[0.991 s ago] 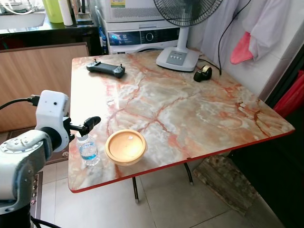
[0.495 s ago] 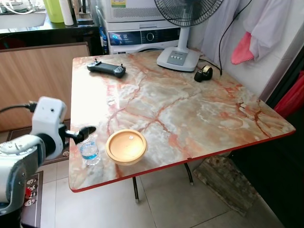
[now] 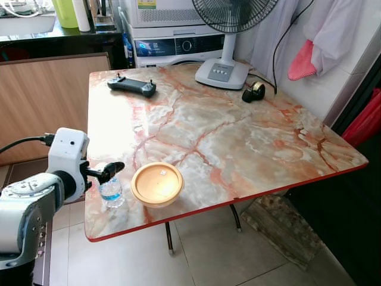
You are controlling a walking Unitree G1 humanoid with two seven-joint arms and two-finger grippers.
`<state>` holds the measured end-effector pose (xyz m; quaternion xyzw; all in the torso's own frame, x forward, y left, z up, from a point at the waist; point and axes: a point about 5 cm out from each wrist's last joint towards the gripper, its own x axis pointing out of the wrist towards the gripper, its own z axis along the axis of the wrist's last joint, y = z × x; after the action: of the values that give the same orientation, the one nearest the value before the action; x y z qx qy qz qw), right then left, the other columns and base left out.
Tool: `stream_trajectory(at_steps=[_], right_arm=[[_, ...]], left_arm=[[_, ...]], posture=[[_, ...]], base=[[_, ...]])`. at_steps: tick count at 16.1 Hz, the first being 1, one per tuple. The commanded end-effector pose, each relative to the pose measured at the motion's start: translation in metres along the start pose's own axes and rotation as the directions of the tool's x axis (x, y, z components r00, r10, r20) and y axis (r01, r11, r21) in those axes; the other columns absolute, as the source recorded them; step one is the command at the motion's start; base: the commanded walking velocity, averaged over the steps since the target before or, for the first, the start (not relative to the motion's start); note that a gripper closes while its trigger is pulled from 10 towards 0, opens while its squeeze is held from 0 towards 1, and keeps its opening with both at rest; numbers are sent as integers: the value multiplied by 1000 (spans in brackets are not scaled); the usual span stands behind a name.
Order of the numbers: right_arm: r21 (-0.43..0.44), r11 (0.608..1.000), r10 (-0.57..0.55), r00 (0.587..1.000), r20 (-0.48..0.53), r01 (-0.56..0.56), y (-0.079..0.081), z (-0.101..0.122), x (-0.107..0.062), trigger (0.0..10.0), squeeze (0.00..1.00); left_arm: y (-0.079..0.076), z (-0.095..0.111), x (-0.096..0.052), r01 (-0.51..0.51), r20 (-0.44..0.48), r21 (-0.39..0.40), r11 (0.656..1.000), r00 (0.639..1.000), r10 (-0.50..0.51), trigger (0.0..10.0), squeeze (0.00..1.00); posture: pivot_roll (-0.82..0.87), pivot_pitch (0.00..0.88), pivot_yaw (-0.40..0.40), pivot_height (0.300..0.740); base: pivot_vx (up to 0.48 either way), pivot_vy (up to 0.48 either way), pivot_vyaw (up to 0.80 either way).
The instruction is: Restocking fridge
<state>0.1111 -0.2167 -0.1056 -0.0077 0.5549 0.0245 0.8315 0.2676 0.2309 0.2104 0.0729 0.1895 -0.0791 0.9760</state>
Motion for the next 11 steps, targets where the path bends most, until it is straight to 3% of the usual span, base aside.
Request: stream_trajectory(at_steps=[1, 3, 4, 6, 9, 10, 11], right_arm=[[-7, 1000, -9, 1000, -7, 9, -4, -1, -1, 10000, 0], [-9, 1000, -11, 1000, -7, 11, -5, -1, -1, 10000, 0], [-10, 1000, -11, 1000, -8, 11, -5, -1, -1, 10000, 0], [-13, 1000, -11, 1000, -9, 11, -5, -1, -1, 10000, 0], [-16, 1000, -10, 1000, -9, 10, -5, 0, -1, 10000, 0], [-18, 1000, -9, 1000, -9, 9, -5, 0, -1, 10000, 0], [-20, 1000, -8, 1000, -9, 8, -5, 0, -1, 10000, 0]], left_arm=[[0, 3, 2, -7, 15, 3, 1000, 1000, 7, 10000, 0], [-2, 0, 5, 2, 12, -4, 1000, 1000, -2, 9490, 0], [-3, -1, 5, 7, 12, -9, 1000, 1000, -7, 4980, 0], [-3, -1, 6, 10, 12, -10, 1000, 1000, -10, 3529, 0], [-6, -5, 7, 20, 2, -14, 1000, 1000, -20, 4392, 0], [-5, -5, 7, 19, 1, -12, 1000, 1000, -19, 7294, 0], [-5, -4, 6, 19, 2, -10, 1000, 1000, -19, 7020, 0]], posture=[[209, 0, -88, 740], [201, 0, -90, 740], [201, 0, -90, 740], [200, 0, -92, 740], [198, 0, -91, 740], [201, 0, -92, 740], [201, 0, -92, 740]], base=[[0, 0, 0], [0, 0, 0], [0, 0, 0], [0, 0, 0], [0, 0, 0], [0, 0, 0], [0, 0, 0]])
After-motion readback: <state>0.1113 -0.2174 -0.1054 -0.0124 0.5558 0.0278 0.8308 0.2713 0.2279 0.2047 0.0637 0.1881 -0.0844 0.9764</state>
